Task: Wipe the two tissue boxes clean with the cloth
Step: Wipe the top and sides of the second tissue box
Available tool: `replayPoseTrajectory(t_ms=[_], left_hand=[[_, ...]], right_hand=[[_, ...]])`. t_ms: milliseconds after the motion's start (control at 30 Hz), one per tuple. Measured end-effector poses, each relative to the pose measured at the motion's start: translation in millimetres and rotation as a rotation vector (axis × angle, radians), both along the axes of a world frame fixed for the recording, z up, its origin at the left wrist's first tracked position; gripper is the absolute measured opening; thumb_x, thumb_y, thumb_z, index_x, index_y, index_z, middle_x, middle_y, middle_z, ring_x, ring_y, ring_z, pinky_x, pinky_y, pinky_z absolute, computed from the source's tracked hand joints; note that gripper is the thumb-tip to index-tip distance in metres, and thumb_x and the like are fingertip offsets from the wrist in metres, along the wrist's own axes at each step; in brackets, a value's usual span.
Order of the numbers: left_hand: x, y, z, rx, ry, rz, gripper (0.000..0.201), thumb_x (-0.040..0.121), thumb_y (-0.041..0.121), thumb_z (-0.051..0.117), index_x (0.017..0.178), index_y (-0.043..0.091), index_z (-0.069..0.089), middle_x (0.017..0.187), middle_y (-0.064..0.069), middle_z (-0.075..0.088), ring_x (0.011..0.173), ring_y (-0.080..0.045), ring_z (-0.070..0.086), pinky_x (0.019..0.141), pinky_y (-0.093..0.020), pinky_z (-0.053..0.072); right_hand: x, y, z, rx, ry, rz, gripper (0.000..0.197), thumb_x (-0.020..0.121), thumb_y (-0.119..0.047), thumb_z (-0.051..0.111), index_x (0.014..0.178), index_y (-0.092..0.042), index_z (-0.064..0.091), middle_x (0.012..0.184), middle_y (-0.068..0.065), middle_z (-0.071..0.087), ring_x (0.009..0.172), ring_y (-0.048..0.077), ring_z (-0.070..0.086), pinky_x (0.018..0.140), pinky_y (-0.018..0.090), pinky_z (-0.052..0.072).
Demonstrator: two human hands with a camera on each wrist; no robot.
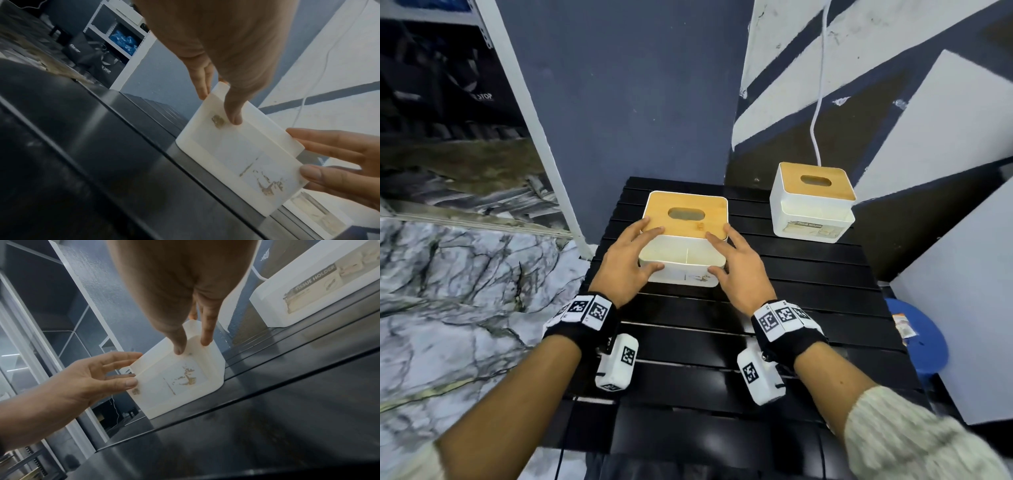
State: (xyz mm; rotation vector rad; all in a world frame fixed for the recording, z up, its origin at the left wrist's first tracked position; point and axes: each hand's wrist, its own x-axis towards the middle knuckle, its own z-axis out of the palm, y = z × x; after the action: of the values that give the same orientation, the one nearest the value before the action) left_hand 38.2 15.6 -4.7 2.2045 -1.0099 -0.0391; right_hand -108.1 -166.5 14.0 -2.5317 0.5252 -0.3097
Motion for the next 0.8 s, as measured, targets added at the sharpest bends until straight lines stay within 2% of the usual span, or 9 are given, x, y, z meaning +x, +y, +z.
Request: replayPoseTrajectory(t_ms=[133, 200, 267, 333, 433, 500, 633, 800], left_hand=[[27.5, -7.9, -2.5, -0.029, -0.022, -0.004, 0.064, 0.082, 0.012, 0.081, 0.141, 0.019, 0.057, 0.158, -0.001, 0.039, 0.142, -0.021, 0.042, 0.113, -0.019, 0.026], [40.5, -13.0, -4.8, -0.052, -0.033, 0.015, 0.062, 0.081, 0.013, 0.082, 0.138, 0.019, 0.060, 0.157, -0.002, 0.042, 0.138, -0.022, 0.047, 0.111, -0.020, 0.031], [53.7, -19.1, -7.5, -0.077, -0.035, 0.033, 0.060, 0.080, 0.014, 0.084, 0.135, 0.021, 0.062, 0.155, -0.002, 0.045, 0.132, -0.024, 0.054, 0.112, -0.034, 0.043], [66.1, -25.6, -8.6, -0.089, -0.033, 0.045, 0.060, 0.078, 0.014, 0.085, 0.134, 0.022, 0.063, 0.153, -0.002, 0.048, 0.130, -0.025, 0.056, 0.107, -0.047, 0.049], [83.7, -33.4, -7.3, -0.076, -0.029, 0.046, 0.061, 0.078, 0.013, 0.085, 0.134, 0.022, 0.063, 0.153, -0.003, 0.048, 0.131, -0.027, 0.055, 0.105, -0.052, 0.050], [95.9, -36.7, -5.5, -0.071, -0.019, 0.038, 0.061, 0.079, 0.011, 0.083, 0.135, 0.023, 0.062, 0.153, -0.002, 0.047, 0.130, -0.028, 0.055, 0.104, -0.052, 0.050], [116.4, -42.1, 0.2, -0.030, 0.013, 0.007, 0.060, 0.082, 0.005, 0.080, 0.136, 0.023, 0.061, 0.155, -0.001, 0.045, 0.124, -0.030, 0.058, 0.100, -0.043, 0.055], [131.7, -48.6, 4.7, -0.018, 0.042, 0.012, 0.059, 0.081, 0.005, 0.080, 0.134, 0.025, 0.063, 0.153, 0.000, 0.046, 0.102, -0.018, 0.063, 0.103, -0.045, 0.053]], right_hand=[[22.9, -10.6, 0.6, 0.013, -0.030, -0.010, 0.061, 0.090, -0.014, 0.065, 0.143, -0.029, 0.041, 0.159, 0.000, 0.020, 0.112, 0.031, 0.058, 0.108, 0.035, 0.039], [35.2, -15.3, 1.0, 0.001, -0.029, -0.015, 0.060, 0.089, -0.016, 0.065, 0.143, -0.029, 0.041, 0.159, 0.001, 0.020, 0.112, 0.029, 0.058, 0.108, 0.035, 0.039], [47.6, -20.2, 1.6, -0.003, -0.029, -0.025, 0.061, 0.089, -0.016, 0.065, 0.143, -0.029, 0.041, 0.158, 0.000, 0.021, 0.111, 0.027, 0.059, 0.108, 0.032, 0.039], [60.2, -25.7, 1.5, 0.002, -0.031, -0.028, 0.062, 0.089, -0.014, 0.066, 0.143, -0.029, 0.041, 0.159, 0.001, 0.021, 0.115, 0.027, 0.057, 0.108, 0.034, 0.039], [78.1, -33.9, 0.5, 0.012, -0.025, -0.024, 0.062, 0.088, -0.012, 0.066, 0.143, -0.029, 0.042, 0.159, 0.002, 0.021, 0.118, 0.031, 0.055, 0.107, 0.040, 0.041], [89.0, -39.3, 0.9, 0.007, -0.017, -0.022, 0.062, 0.088, -0.013, 0.066, 0.143, -0.029, 0.042, 0.159, 0.001, 0.020, 0.117, 0.031, 0.055, 0.106, 0.041, 0.042], [107.3, -49.4, 1.3, 0.019, -0.027, -0.019, 0.062, 0.087, -0.012, 0.068, 0.142, -0.027, 0.044, 0.158, 0.003, 0.023, 0.118, 0.031, 0.055, 0.106, 0.041, 0.042], [124.7, -57.9, -0.1, 0.028, -0.041, -0.013, 0.063, 0.085, -0.011, 0.069, 0.141, -0.027, 0.045, 0.157, 0.003, 0.025, 0.119, 0.027, 0.054, 0.105, 0.042, 0.043]])
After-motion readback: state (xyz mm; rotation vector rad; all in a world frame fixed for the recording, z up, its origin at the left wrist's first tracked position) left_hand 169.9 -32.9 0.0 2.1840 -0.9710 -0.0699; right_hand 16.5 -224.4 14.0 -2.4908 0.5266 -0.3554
